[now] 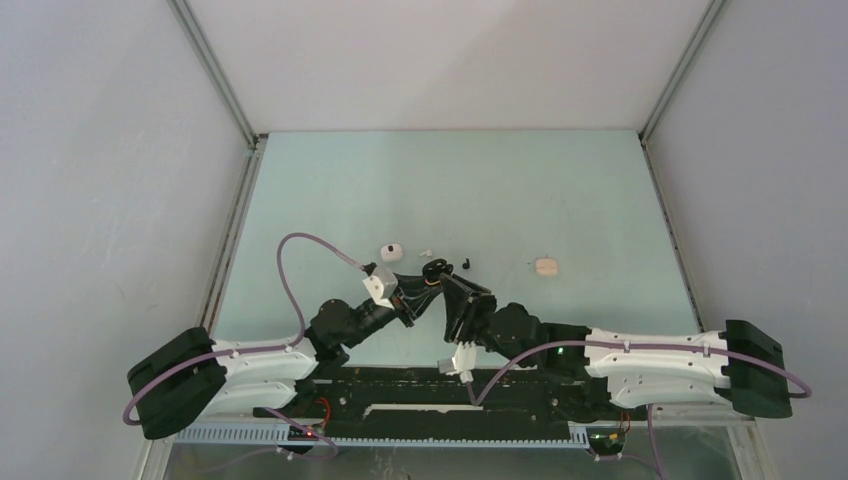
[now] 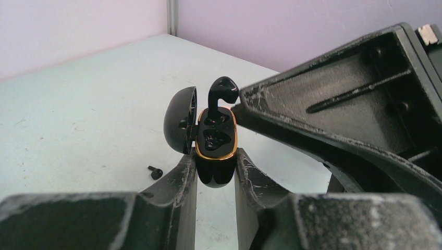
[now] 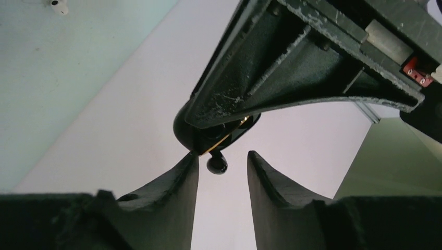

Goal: Insert the wireless bluetooth earbuds into the charging case
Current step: Insert the right earbud into the right side groove of the charging case.

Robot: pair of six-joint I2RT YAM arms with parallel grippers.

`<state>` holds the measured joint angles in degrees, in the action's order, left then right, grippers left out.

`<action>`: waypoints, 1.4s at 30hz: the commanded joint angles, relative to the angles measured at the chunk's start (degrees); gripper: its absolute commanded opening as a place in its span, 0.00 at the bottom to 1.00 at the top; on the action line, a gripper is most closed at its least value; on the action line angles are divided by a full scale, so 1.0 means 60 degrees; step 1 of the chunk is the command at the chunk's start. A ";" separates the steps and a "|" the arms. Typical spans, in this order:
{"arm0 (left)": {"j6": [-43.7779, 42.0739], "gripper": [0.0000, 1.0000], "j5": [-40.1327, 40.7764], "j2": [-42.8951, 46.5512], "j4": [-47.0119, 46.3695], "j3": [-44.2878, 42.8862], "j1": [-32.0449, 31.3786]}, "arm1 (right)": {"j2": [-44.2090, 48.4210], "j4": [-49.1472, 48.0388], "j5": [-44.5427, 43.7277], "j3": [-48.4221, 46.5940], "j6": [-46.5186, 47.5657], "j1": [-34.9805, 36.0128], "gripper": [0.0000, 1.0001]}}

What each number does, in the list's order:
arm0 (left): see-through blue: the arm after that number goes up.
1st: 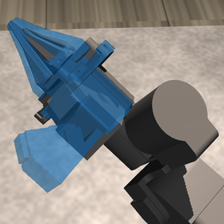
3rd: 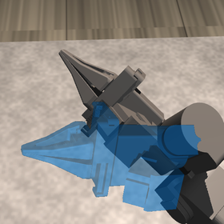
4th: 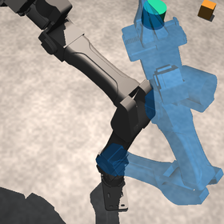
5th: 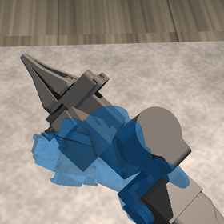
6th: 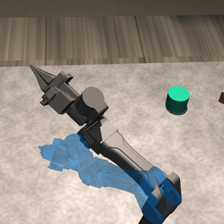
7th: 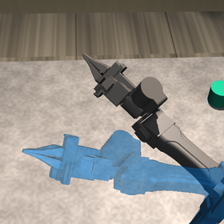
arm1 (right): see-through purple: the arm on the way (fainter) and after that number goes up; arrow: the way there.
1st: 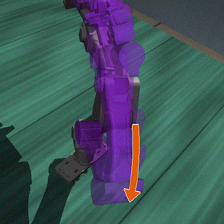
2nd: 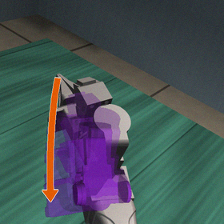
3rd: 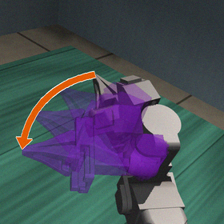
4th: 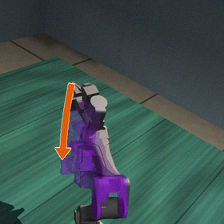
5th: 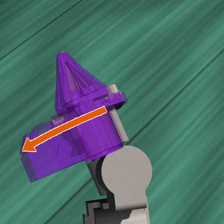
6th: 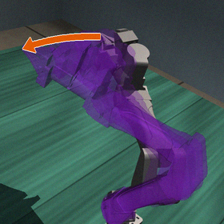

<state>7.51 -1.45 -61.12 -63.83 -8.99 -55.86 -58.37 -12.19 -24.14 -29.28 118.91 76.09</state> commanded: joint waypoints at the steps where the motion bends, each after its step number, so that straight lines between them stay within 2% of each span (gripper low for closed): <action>1: -0.0157 0.00 0.0044 -0.0013 -0.0544 -0.0053 0.0051 | 0.0226 0.0578 -0.0104 -0.0268 0.0249 0.0251 0.46; 4: -0.0207 0.00 0.0052 -0.0112 -0.0598 -0.0040 0.0051 | 0.0360 0.1591 -0.0415 -0.0903 -0.0701 0.0521 0.56; 8: -0.0303 0.00 0.0072 -0.0299 -0.0720 -0.0024 0.0051 | 0.0774 0.4968 -0.0554 -0.2885 -0.3294 0.1044 0.71; 13: -0.0518 0.00 -0.0163 -0.0556 -0.0748 -0.0038 0.0051 | 0.0986 0.7621 0.0017 -0.4935 -0.6061 0.0976 0.73; 15: -0.0641 0.00 -0.0492 -0.0653 -0.0844 -0.0007 0.0051 | 0.0933 0.9011 0.1066 -0.5942 -0.7548 0.0293 0.72; 18: -0.0893 0.00 -0.1217 -0.0851 -0.1111 0.0051 0.0048 | 0.0480 1.0907 0.3246 -0.7289 -0.9565 -0.1624 0.62; 22: -0.1117 0.00 -0.2262 -0.1307 -0.1507 0.0041 0.0051 | -0.0811 1.3103 0.7652 -0.8901 -1.1428 -0.4955 0.48; 25: -0.1087 0.00 -0.2842 -0.1676 -0.1786 -0.0058 0.0051 | -0.1902 1.4451 0.9997 -0.9814 -1.1578 -0.6634 0.41; 28: -0.0919 0.00 -0.3319 -0.1944 -0.2147 -0.0089 0.0047 | -0.2082 1.4574 1.1359 -0.9557 -1.1142 -0.7503 0.36; 33: -0.0768 0.00 -0.3400 -0.1921 -0.2299 -0.0064 0.0055 | -0.1984 1.4439 1.1765 -0.8909 -1.0385 -0.7824 0.28; 38: -0.0888 0.00 -0.2985 -0.1869 -0.2157 -0.0057 0.0053 | -0.2643 1.4598 1.2215 -0.9373 -0.9945 -0.7827 0.28; 42: -0.0819 0.00 -0.2907 -0.2275 -0.2519 -0.0101 0.0079 | -0.3435 1.4798 1.2253 -0.9753 -0.9698 -0.7184 0.29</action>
<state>3.01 -19.73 -73.23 -73.89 -8.99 -55.75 -75.09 75.42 45.84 -84.82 58.30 29.87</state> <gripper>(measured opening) 0.282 0.285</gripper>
